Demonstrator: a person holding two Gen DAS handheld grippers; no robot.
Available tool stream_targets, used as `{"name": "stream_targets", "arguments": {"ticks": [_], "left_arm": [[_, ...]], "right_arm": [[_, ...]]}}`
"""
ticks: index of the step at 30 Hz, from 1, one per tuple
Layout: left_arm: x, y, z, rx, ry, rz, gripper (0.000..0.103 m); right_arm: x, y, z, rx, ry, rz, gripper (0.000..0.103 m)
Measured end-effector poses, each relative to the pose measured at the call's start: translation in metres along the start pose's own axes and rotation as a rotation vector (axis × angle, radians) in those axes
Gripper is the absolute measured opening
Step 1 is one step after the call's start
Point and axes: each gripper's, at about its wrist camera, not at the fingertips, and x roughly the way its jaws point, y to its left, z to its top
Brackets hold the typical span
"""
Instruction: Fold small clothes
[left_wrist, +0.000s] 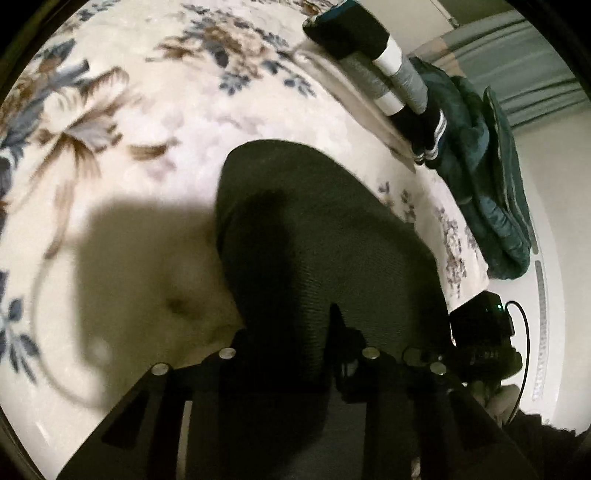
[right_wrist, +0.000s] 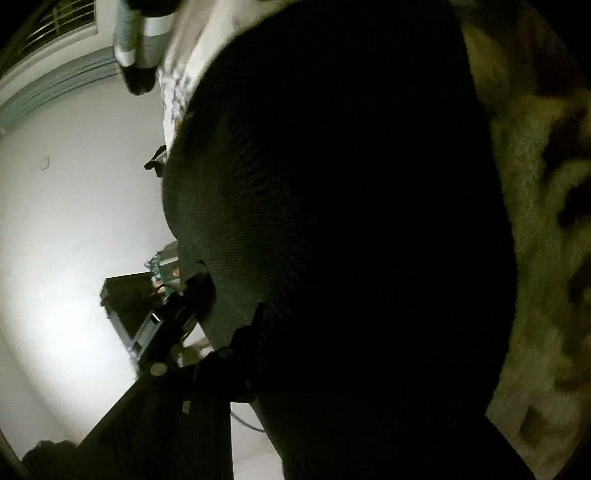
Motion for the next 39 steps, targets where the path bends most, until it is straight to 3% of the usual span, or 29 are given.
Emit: {"name": "stream_targets", "arguments": {"ticks": [7,11,15,19,23,30,35,39], "left_arm": [[-0.036,-0.031,0.025,0.081,-0.006,-0.001,0.024],[-0.056,-0.055,0.068,0.134,-0.015,-0.022,0.024],[-0.063,-0.087,0.132,0.189,-0.033,-0.049,0.024],[-0.055,-0.111,0.202,0.215,-0.058,-0.068,0.025],[-0.033,-0.126,0.272,0.216,-0.087,-0.061,0.025],[0.027,-0.134,0.374,0.217,-0.084,0.011,0.025],[0.062,-0.134,0.409,0.242,-0.006,0.113,0.028],[0.067,-0.134,0.412,0.268,0.027,0.155,0.033]], "right_arm": [[-0.022,0.059,-0.017,-0.016,-0.086,-0.017,0.026],[-0.037,0.112,-0.015,-0.033,-0.154,-0.024,0.025],[-0.064,0.167,0.012,-0.052,-0.241,-0.025,0.025],[-0.086,0.212,0.065,-0.076,-0.299,-0.039,0.025],[-0.096,0.249,0.145,-0.13,-0.323,-0.065,0.025],[-0.092,0.261,0.273,-0.133,-0.34,-0.128,0.025],[-0.086,0.256,0.317,-0.121,-0.318,-0.223,0.027],[-0.092,0.26,0.317,-0.141,-0.303,-0.393,0.051]]}}
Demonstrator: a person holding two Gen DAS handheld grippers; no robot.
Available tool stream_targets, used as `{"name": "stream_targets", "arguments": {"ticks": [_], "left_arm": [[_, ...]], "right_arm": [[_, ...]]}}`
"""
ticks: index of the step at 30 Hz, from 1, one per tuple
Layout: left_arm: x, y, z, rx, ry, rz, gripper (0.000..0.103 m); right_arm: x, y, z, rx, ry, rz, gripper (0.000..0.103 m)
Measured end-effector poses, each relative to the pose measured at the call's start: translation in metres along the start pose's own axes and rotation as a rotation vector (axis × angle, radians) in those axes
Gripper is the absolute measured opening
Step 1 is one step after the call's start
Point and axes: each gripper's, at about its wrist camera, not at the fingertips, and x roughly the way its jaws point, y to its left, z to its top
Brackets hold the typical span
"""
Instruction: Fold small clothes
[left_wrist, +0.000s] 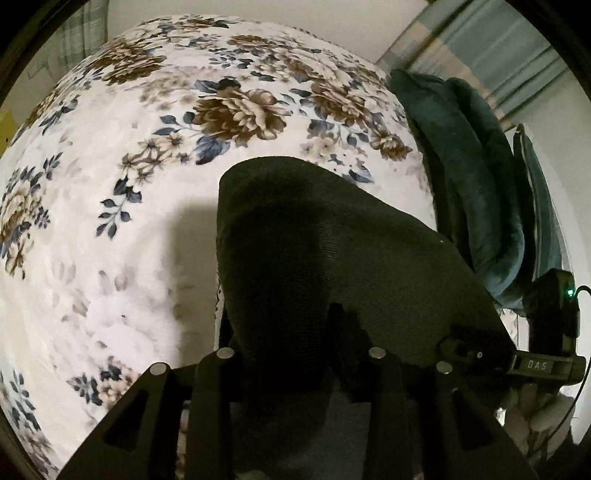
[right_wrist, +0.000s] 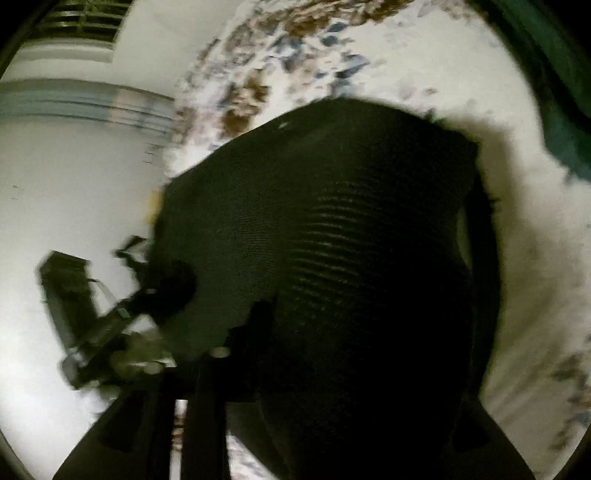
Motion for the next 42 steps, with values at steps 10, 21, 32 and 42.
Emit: {"name": "stream_targets", "arguments": {"ticks": [10,21,32,42], "left_arm": [[-0.047,-0.028,-0.026,0.053,-0.134,0.245,0.102],[-0.146,-0.085,-0.085,0.127,-0.255,0.335,0.103],[-0.183,-0.083,-0.123,0.099,-0.266,0.32,0.103],[-0.146,-0.055,-0.133,0.069,-0.223,0.379,0.103]], "right_arm": [[-0.049,0.004,-0.046,-0.084,-0.112,-0.486,0.09],[-0.14,0.058,-0.167,-0.112,-0.266,-0.567,0.09],[-0.16,0.016,-0.111,0.039,-0.243,-0.36,0.09],[-0.128,-0.035,-0.071,0.061,-0.085,-0.2,0.09]]}}
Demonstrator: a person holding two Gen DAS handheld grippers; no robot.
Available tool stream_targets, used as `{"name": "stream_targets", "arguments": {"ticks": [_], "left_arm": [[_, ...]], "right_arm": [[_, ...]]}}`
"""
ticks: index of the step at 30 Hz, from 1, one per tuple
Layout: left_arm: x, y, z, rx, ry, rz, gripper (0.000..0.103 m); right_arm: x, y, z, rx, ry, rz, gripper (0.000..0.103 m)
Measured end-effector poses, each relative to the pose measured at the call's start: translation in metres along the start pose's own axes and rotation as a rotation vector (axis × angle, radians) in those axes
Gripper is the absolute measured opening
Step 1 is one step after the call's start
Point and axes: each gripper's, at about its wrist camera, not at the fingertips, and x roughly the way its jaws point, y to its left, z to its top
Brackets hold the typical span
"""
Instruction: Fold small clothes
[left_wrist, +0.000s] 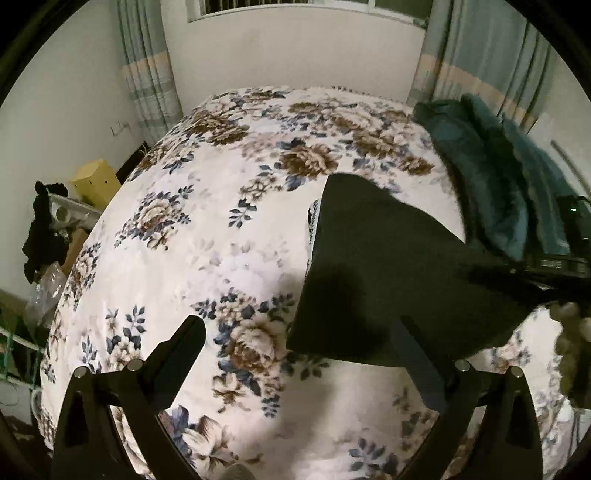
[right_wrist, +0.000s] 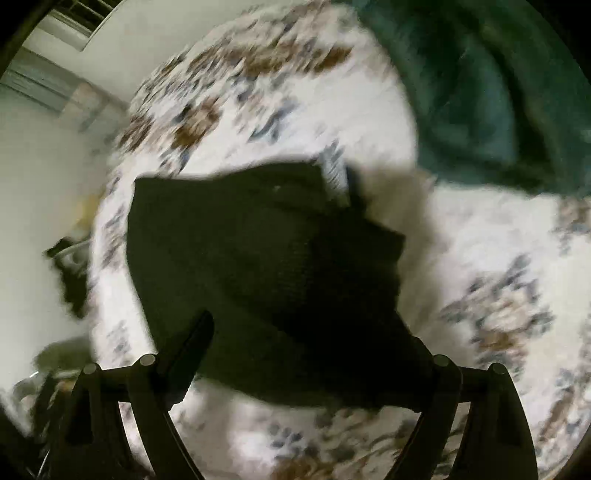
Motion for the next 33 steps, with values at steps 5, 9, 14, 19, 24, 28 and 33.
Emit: {"name": "stream_targets", "arguments": {"ticks": [5,9,14,19,24,28,33], "left_arm": [[0.046,-0.021,0.007,0.049,0.03,0.02,0.103],[0.077,-0.042,0.011,0.085,0.042,0.021,0.103],[0.103,-0.062,0.009,0.143,0.042,0.019,0.103],[0.115,-0.071,0.005,0.184,0.021,0.018,0.103],[0.134,-0.074,0.005,0.162,0.016,0.033,0.103],[0.148,-0.073,0.007,0.125,0.024,0.034,0.103],[0.157,-0.072,0.006,0.11,0.011,0.031,0.103]], "right_arm": [[0.033,-0.061,0.012,0.244,0.003,0.144,0.09],[0.061,-0.114,0.02,0.457,-0.019,0.376,0.09],[0.065,-0.136,0.038,0.441,-0.058,0.256,0.091],[0.078,-0.112,0.055,0.214,0.004,0.283,0.091],[0.07,-0.069,0.061,0.06,-0.085,0.248,0.09],[0.053,-0.044,0.06,-0.019,-0.18,0.255,0.041],[0.082,-0.015,0.068,-0.113,-0.021,0.219,0.033]]}}
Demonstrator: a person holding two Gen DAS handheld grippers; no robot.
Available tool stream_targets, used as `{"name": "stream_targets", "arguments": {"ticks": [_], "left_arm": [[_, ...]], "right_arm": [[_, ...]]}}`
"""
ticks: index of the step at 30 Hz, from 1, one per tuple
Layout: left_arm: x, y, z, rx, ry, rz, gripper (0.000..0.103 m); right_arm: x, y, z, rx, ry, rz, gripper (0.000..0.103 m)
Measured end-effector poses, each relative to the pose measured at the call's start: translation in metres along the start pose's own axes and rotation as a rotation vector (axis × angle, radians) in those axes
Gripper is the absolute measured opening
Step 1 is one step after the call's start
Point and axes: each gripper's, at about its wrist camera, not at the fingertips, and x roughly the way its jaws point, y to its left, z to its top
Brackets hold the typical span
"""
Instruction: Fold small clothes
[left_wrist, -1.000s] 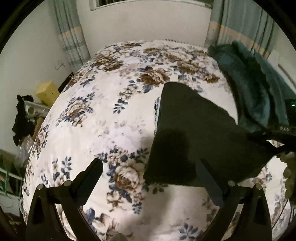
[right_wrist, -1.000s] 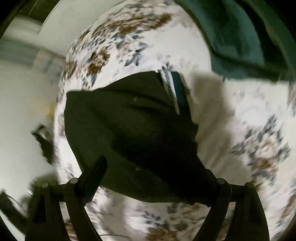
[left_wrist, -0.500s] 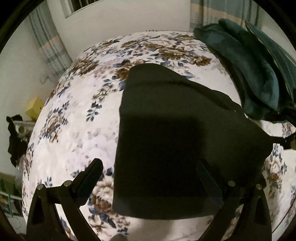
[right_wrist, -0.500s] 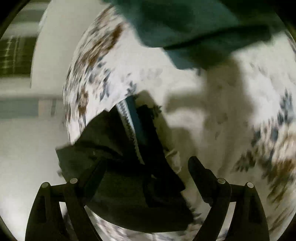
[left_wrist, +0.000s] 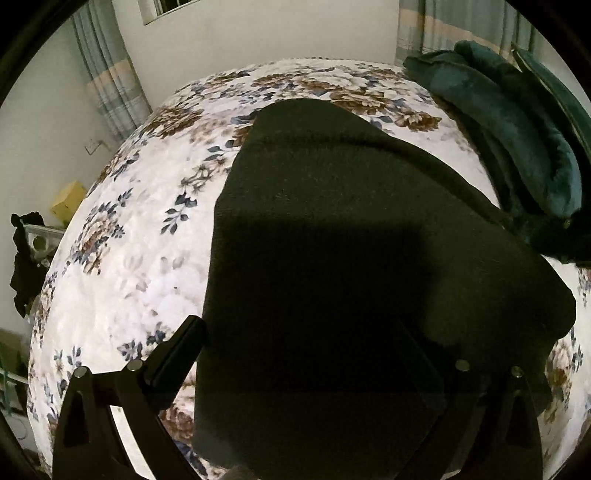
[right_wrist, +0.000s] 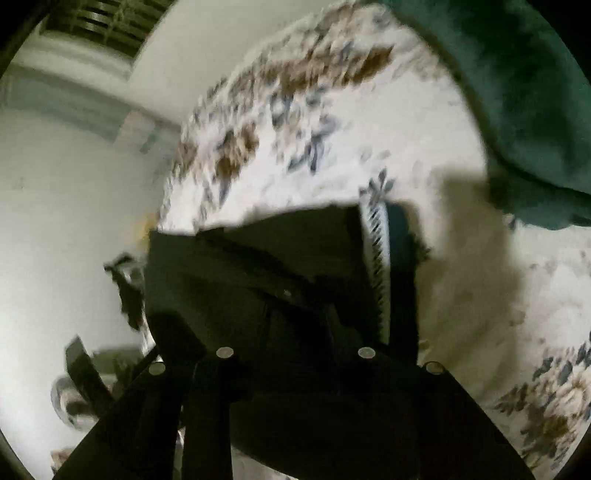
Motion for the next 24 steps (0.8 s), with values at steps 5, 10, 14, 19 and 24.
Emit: {"name": "stream_targets", "arguments": {"ticks": [5,10,14,19,24], "left_arm": [[0.002,0.0,0.0,0.009,0.0,-0.009,0.103],[0.003,0.001,0.001,0.006,0.007,-0.024,0.103],[0.004,0.003,0.0,0.002,0.007,-0.033,0.103],[0.004,0.002,-0.001,0.009,0.007,-0.031,0.103],[0.001,0.006,0.002,0.008,0.007,-0.043,0.103]], "right_arm": [[0.026,0.016,-0.007,-0.095,0.082,-0.126,0.048],[0.006,0.01,-0.001,-0.008,-0.043,-0.067,0.048],[0.014,0.01,0.008,-0.033,-0.004,-0.127,0.048],[0.033,0.022,0.0,-0.141,0.045,-0.204,0.001],[-0.01,0.041,0.005,-0.166,-0.157,-0.252,0.002]]}}
